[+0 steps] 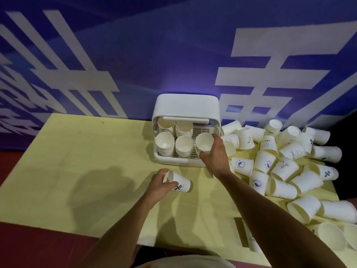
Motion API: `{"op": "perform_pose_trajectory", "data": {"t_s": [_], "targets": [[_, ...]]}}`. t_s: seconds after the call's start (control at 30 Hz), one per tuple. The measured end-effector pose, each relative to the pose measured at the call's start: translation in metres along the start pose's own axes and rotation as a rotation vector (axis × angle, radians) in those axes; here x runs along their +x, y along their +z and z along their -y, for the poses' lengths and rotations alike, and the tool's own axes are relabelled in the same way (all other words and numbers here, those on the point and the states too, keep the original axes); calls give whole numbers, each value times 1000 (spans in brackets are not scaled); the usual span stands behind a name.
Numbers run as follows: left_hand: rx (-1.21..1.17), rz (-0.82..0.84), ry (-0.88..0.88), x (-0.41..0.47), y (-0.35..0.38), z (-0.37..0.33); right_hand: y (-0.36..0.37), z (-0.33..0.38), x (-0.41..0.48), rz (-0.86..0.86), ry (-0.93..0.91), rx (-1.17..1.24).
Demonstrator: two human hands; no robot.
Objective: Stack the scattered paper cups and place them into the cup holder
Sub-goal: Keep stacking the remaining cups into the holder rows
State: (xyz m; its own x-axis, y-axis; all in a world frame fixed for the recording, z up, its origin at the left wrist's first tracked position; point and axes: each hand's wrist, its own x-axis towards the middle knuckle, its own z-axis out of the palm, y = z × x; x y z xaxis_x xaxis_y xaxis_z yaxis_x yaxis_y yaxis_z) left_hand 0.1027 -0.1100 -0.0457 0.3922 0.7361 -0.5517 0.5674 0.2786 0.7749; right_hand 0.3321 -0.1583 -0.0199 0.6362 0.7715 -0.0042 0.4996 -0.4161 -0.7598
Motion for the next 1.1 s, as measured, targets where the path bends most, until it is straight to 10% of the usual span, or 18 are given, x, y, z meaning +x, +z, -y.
{"op": "perform_pose_trajectory", "data": {"t_s": [1.1], "targets": [[-146,166,44,9,22,-46,3,-16,-57,306,-195,-94]]}}
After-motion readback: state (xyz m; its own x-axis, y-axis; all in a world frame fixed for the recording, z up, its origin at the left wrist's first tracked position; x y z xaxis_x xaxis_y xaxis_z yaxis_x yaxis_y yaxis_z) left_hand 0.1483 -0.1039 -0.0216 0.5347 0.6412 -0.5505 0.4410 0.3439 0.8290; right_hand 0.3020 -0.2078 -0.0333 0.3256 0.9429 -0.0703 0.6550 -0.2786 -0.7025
